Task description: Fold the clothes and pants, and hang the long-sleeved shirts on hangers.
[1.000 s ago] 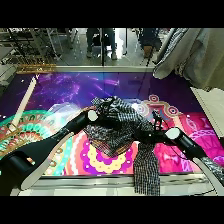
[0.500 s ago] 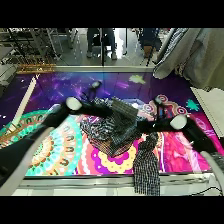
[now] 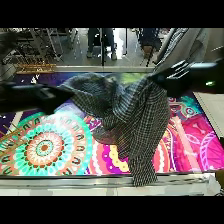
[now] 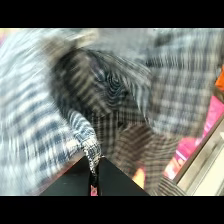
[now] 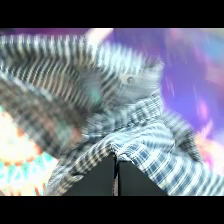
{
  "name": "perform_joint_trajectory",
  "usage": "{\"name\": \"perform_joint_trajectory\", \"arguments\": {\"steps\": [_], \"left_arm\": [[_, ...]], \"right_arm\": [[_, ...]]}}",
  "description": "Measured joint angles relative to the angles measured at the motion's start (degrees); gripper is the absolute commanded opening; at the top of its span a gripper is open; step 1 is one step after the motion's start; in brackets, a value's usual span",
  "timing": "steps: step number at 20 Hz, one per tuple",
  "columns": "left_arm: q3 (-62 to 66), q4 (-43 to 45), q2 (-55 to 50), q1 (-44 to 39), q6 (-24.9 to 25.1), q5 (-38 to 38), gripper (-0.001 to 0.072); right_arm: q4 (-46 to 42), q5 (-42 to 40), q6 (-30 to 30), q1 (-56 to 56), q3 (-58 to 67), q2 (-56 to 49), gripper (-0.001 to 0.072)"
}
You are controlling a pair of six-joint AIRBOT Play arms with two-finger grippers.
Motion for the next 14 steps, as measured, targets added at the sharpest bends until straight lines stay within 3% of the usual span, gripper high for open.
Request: {"name": "perform_joint_trajectory", "arguments": {"steps": [6, 14], "left_arm": [[-4.5, 2.23, 6.84, 1.25, -1.6, -5.7, 0.0012], [-17.99, 3.69, 3.41, 1.42, -1.75, -2.93, 0.0012]], "right_arm": [[1.95, -0.04, -3.21, 0.83, 0.55, -6.38, 0.0026], [3.21, -0.72, -4.85, 0.96, -2.67, -21.64, 0.0028]]}}
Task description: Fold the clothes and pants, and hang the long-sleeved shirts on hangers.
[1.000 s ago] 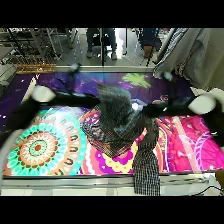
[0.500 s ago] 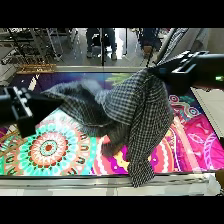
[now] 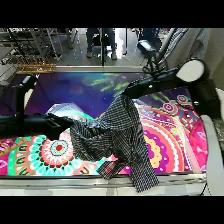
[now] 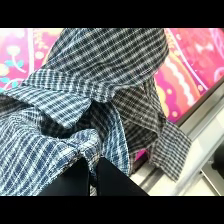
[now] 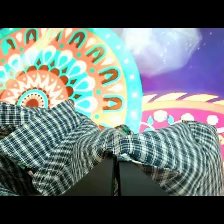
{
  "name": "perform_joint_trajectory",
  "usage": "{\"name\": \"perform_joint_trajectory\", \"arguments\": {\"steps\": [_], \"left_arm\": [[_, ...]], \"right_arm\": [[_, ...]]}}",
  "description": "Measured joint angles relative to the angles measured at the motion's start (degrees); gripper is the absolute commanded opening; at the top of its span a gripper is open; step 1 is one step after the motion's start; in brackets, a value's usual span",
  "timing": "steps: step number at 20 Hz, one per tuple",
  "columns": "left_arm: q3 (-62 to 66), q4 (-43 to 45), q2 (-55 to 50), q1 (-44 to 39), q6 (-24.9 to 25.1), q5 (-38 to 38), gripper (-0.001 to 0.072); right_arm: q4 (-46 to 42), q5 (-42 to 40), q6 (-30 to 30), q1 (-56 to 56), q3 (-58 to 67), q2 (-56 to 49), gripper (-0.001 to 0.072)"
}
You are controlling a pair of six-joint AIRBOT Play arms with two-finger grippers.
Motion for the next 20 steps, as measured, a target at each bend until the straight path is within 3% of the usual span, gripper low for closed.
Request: {"name": "perform_joint_trajectory", "arguments": {"steps": [1, 2, 3, 11, 13, 15, 20], "left_arm": [[-0.42, 0.04, -0.55, 0.0, 0.02, 0.48, 0.0012], [-0.72, 0.04, -1.05, 0.0, 0.24, 0.92, 0.0012], [-0.92, 0.07, -1.49, 0.0, 0.24, 1.25, 0.0012], [-1.42, 0.15, -2.75, 0.0, 0.44, 1.99, 0.0012], [-1.44, 0.15, -2.8, 0.0, 0.44, 1.55, 0.0012], [-1.44, 0.13, -2.8, 0.0, 0.44, 1.16, 0.0013], [-1.44, 0.13, -2.82, 0.0, 0.44, 0.7, 0.0013]], "right_arm": [[-0.22, -0.07, -0.02, 0.0, -0.17, -0.92, 0.0138], [-0.9, -0.15, -0.09, 0.0, -0.42, -1.53, 0.0374], [-2.29, -0.17, -0.15, -0.07, -0.85, -1.99, 0.0431], [-7.32, 4.7, 3.34, -3.3, -13.38, -1.55, 0.0431], [-7.23, 1.92, -0.39, -1.7, -19.21, -0.48, 0.0433], [-9.05, -3.72, -7.19, 1.49, -23.63, -0.13, 0.0523], [-16.15, -20.13, -25.24, 10.62, -27.87, 0.07, 0.0518]]}}
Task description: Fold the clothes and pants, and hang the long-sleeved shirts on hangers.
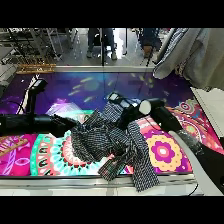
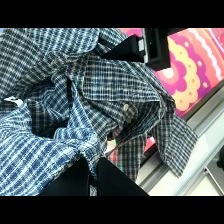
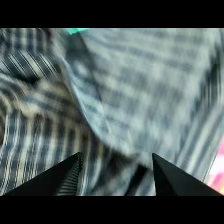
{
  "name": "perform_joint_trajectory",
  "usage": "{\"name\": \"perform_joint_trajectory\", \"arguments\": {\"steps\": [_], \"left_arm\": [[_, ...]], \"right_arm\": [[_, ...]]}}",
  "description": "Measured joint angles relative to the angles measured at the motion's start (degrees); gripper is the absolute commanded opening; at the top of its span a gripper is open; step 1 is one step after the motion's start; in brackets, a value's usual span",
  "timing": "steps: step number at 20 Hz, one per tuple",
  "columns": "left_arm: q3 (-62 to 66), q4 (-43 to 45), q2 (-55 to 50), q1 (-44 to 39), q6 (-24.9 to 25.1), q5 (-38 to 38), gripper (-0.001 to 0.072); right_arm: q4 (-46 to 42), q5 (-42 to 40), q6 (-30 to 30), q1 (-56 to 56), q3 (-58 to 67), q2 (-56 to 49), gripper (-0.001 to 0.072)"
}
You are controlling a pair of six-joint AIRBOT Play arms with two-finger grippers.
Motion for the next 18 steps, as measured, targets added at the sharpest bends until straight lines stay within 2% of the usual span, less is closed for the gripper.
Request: {"name": "perform_joint_trajectory", "arguments": {"steps": [2, 3, 6, 7, 8, 10, 12, 14, 16, 18], "left_arm": [[0.0, 0.0, 0.0, 0.0, 0.0, -0.11, 0.0013], [0.0, 0.0, 0.0, 0.0, 0.0, -0.13, 0.0013], [0.0, 0.0, 0.0, 0.0, 0.0, -0.15, 0.0013], [0.0, -0.02, 0.0, 0.0, 0.0, -0.15, 0.0013], [0.0, -0.02, 0.0, 0.0, 0.0, -0.15, 0.0013], [0.0, 0.0, 0.0, 0.04, 0.0, -0.15, 0.0013], [0.5, 0.0, -0.02, 0.92, 0.17, 0.33, 0.0013], [3.39, 0.02, -0.24, 3.48, 1.07, 0.94, 0.0013], [9.94, 0.0, -0.96, 6.97, 1.55, 1.44, 0.0013], [18.73, -1.11, -2.03, 9.9, 1.95, 1.6, 0.0013]], "right_arm": [[-1.38, -4.04, -5.18, 2.4, -0.52, -0.26, 0.0495], [-1.92, -5.35, -6.99, 3.19, -0.68, -0.59, 0.0459], [-1.62, -8.04, -10.43, 4.55, -0.92, -2.16, 0.0264], [-1.07, -8.79, -10.99, 4.76, -0.98, -2.73, 0.0081], [-0.61, -9.86, -11.39, 4.9, -1.01, -3.32, 0.0027], [-0.81, -14.47, -10.14, 4.9, -0.85, -4.22, 0.0025], [-6.4, -21.77, -1.86, 3.74, 2.23, -4.63, 0.0025], [-13.18, -25.83, 10.78, 1.36, 10.82, -4.83, 0.0025], [-17.4, -26.27, 24.24, -1.33, 24.06, -4.83, 0.0025], [-19.04, -24.61, 33.7, -2.84, 35.54, -3.74, 0.0025]]}}
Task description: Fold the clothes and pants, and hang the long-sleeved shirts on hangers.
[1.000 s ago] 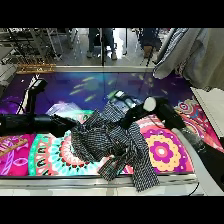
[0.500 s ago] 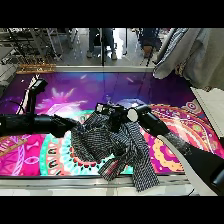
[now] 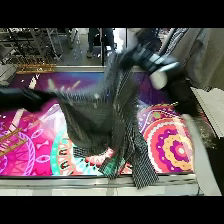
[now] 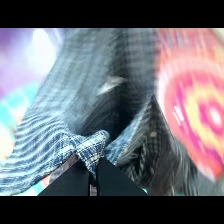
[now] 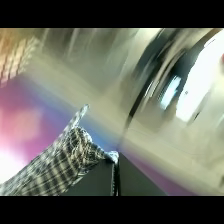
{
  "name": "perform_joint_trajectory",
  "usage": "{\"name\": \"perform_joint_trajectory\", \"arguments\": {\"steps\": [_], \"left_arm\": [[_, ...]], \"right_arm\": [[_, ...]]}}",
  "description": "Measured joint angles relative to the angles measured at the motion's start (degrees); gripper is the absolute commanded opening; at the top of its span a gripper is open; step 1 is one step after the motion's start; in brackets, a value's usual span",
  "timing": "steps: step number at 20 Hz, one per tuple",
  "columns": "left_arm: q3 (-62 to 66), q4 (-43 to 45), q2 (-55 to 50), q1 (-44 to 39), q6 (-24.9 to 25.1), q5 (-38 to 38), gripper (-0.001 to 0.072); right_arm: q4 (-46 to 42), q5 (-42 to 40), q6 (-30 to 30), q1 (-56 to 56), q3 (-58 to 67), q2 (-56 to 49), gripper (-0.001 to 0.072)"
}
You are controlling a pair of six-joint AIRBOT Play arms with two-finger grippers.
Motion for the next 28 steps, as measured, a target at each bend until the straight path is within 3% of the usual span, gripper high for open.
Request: {"name": "perform_joint_trajectory", "arguments": {"steps": [2, 5, 6, 7, 8, 10, 13, 16, 18, 22, 23, 28], "left_arm": [[7.54, -2.05, -0.79, 1.66, -0.04, -0.66, 0.0012], [11.19, -2.45, -1.25, 2.34, -3.37, -6.29, 0.0033], [10.03, -0.98, -1.27, 2.29, -5.05, -8.02, 0.0203], [8.2, 0.61, -1.27, 2.25, -6.38, -9.09, 0.0576], [5.79, 2.6, -1.27, 2.25, -7.45, -9.94, 0.0645], [-0.04, 9.49, -1.2, 2.71, -10.51, -11.3, 0.0619], [-9.55, 32.39, -0.22, 6.6, -18.47, -12.04, 0.0619], [-17.9, 50.1, 2.01, 18.49, -23.82, -8.11, 0.0619], [-21.14, 52.22, 2.12, 29.9, -25.2, -3.19, 0.0625], [-23.19, 47.28, -3.98, 47.69, -25.0, 5.44, 0.0618], [-22.91, 45.86, -6.6, 49.77, -24.81, 6.95, 0.0577], [-16.39, 43.01, -23.02, 52.63, -24.11, 10.84, 0.0577]], "right_arm": [[0.04, 1.33, 4.81, 0.52, 3.61, 3.45, 0.0025], [0.42, 5.99, 8.26, 3.02, -1.22, 9.31, 0.0025], [1.03, 8.39, 8.83, 3.82, -3.06, 10.14, 0.0025], [2.01, 10.64, 9.29, 4.63, -4.7, 10.45, 0.0026], [2.93, 12.61, 9.68, 5.55, -6.14, 10.25, 0.0026], [4.81, 15.61, 10.14, 7.52, -7.89, 8.66, 0.0026], [6.25, 19.56, 10.08, 10.58, -9.11, 5.2, 0.0027], [6.73, 21.84, 8.33, 12.52, -9.55, 2.36, 0.0027], [6.97, 22.64, 7.08, 13.18, -9.68, 1.25, 0.0027], [7.08, 23.98, 4.5, 13.66, -9.79, 0.39, 0.0027], [7.1, 24.04, 3.96, 13.7, -9.79, 0.31, 0.0027], [6.88, 24.44, 2.93, 13.79, -9.79, 0.11, 0.0027]]}}
